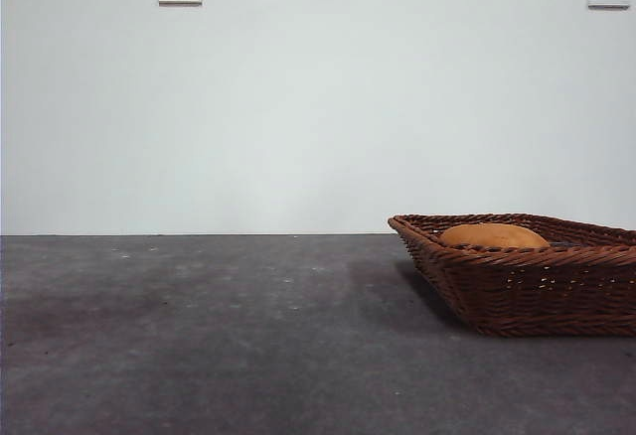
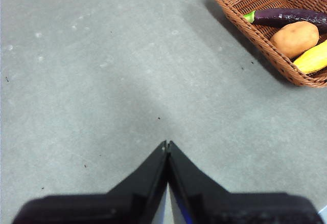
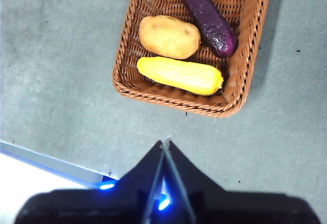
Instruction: Help me put the vegetables on the table into the basket
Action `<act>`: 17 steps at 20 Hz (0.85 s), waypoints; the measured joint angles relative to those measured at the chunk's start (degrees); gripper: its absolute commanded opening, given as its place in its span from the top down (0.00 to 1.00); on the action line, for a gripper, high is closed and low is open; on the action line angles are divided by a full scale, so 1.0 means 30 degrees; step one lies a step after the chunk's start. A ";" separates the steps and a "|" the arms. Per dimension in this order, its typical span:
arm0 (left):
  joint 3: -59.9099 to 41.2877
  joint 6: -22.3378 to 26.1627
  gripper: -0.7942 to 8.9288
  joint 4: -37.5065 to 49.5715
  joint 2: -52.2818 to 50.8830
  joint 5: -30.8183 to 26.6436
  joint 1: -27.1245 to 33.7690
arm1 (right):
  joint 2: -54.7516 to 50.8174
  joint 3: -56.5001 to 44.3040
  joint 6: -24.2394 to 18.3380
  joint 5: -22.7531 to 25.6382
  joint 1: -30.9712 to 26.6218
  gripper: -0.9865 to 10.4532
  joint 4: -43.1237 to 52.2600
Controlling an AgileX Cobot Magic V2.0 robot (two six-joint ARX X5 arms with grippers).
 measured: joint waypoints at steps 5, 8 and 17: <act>0.0000 0.0007 0.92 0.0000 0.0000 -0.0073 0.0000 | 0.0007 0.0000 0.0015 0.0015 0.0000 0.91 0.0000; 0.0000 0.0007 0.92 0.0000 0.0007 -0.0080 0.0000 | 0.0044 0.0000 0.0015 0.0015 0.0000 0.91 0.0000; 0.0000 0.0189 0.92 -0.0007 0.0007 -0.0109 0.0000 | 0.0525 0.0000 0.0015 0.0226 0.0000 0.91 0.0007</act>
